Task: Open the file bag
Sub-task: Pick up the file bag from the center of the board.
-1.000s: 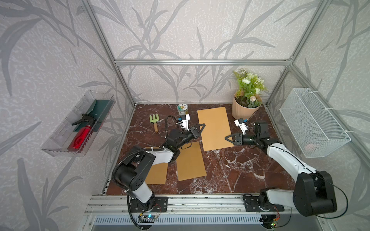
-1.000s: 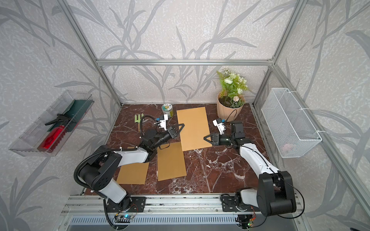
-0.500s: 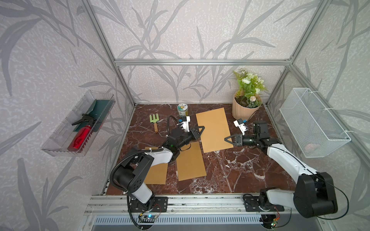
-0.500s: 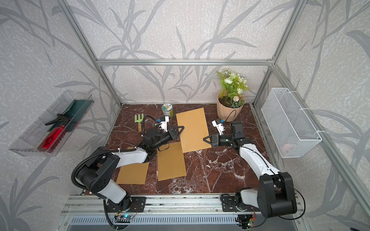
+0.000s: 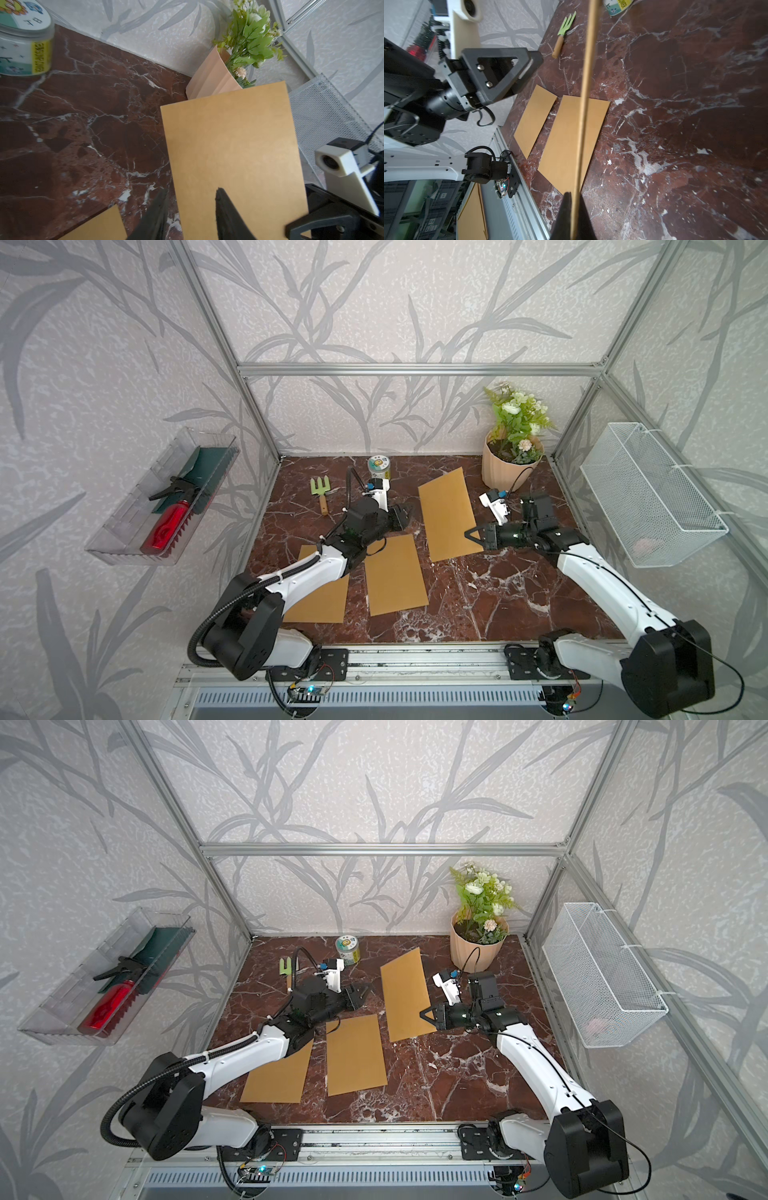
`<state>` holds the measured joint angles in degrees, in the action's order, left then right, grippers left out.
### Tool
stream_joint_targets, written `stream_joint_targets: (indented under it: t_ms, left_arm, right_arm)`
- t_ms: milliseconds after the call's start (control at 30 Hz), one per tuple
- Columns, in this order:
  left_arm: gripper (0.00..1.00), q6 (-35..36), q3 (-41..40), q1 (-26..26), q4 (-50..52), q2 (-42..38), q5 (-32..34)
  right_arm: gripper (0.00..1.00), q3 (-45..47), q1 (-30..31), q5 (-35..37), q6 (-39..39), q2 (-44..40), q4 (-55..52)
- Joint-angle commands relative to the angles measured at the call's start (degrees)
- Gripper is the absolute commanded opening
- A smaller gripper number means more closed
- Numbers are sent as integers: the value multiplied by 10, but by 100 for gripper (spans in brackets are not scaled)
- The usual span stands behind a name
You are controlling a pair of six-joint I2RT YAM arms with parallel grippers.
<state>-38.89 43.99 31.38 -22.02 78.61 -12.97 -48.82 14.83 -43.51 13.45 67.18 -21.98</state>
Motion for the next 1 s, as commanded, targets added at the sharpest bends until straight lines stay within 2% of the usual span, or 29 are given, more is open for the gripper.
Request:
stream_joint_targets:
  t_ms: [0, 200, 467, 667, 967]
  left_arm:
    - [44, 53, 38, -1, 102, -29, 49]
    - [53, 98, 94, -1, 218, -57, 99]
    - [55, 125, 205, -1, 368, -49, 146]
    - [56, 135, 290, 14, 445, -7, 170]
    - [58, 146, 437, 53, 523, 99, 184]
  right_arm:
    - [0, -22, 18, 75, -12, -25, -55]
    - [0, -23, 38, 138, -7, -49, -83]
    - [0, -35, 95, 222, -3, -42, -100]
    - [0, -41, 136, 284, 19, -36, -93]
    - [0, -53, 191, 362, 48, -14, -82]
